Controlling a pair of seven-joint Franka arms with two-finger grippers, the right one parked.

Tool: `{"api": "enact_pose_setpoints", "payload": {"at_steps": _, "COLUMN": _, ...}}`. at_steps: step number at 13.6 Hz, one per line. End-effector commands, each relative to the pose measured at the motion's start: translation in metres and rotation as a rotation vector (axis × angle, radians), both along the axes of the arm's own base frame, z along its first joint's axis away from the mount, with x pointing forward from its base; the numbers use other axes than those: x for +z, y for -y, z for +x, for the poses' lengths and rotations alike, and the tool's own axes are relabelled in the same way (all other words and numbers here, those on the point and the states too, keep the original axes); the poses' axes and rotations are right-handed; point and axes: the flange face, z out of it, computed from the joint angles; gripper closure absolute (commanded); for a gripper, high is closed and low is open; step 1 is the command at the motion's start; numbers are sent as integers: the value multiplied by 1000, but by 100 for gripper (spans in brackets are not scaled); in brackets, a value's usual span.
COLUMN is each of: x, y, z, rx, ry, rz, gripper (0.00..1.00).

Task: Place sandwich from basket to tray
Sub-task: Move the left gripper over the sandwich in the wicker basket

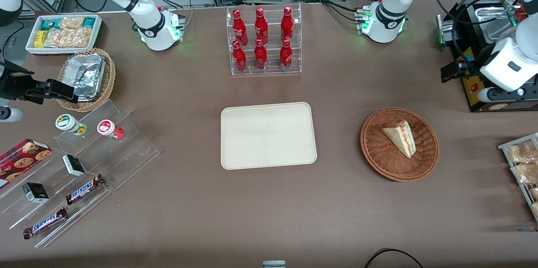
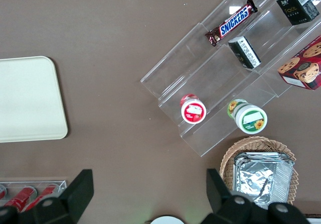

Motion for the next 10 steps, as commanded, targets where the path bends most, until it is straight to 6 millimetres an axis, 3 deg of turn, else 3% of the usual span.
{"api": "enact_pose_setpoints", "payload": {"at_steps": 1, "x": 5, "y": 3, "z": 0, "rx": -5, "ry": 0, "rz": -19, "gripper": 0}}
{"api": "enact_pose_setpoints", "payload": {"at_steps": 6, "x": -8, "y": 5, "z": 7, "rx": -10, "ry": 12, "rz": -26, "gripper": 0}}
{"api": "enact_pose_setpoints", "payload": {"at_steps": 10, "x": -50, "y": 6, "z": 15, "rx": -9, "ry": -17, "rz": -47, "gripper": 0}}
